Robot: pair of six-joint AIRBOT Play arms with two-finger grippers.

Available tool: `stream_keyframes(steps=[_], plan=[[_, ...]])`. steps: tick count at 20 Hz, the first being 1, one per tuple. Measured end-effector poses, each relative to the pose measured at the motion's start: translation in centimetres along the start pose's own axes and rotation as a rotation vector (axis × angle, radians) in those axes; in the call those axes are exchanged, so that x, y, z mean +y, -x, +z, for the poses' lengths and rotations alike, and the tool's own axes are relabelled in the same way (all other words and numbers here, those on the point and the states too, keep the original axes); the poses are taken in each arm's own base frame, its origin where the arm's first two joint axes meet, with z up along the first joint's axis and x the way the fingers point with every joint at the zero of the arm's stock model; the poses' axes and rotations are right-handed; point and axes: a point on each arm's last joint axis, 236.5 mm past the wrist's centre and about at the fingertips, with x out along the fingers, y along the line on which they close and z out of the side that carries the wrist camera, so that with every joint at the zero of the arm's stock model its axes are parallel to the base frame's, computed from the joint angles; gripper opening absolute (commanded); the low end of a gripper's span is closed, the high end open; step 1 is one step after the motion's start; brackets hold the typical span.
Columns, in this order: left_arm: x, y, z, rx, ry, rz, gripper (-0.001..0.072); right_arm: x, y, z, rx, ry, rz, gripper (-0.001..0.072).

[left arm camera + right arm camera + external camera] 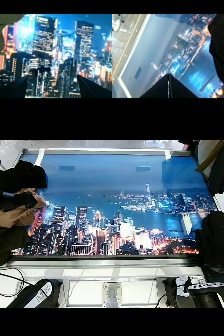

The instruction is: Fold the clothes and pants, and hang the long-sleeved shirts on hangers.

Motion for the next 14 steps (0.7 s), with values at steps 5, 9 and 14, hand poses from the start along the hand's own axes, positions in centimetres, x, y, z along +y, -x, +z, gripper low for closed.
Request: stream_keyframes(steps=[5,9,14], plan=[[0.01,0.0,-0.01,0.0,0.0,0.0,0.0706,0.0,0.0,0.0,0.0,0.0,0.0,0.0026],[0.0,0.0,-0.01,0.0,0.0,0.0,0.0706,-0.01,0.0,0.0,0.0,0.0,0.0,0.0026],[0.06,0.02,0.48,-0.02,0.0,0.003,0.0706,-0.02,-0.01,0.0,0.0,0.0,0.0,0.0026]])
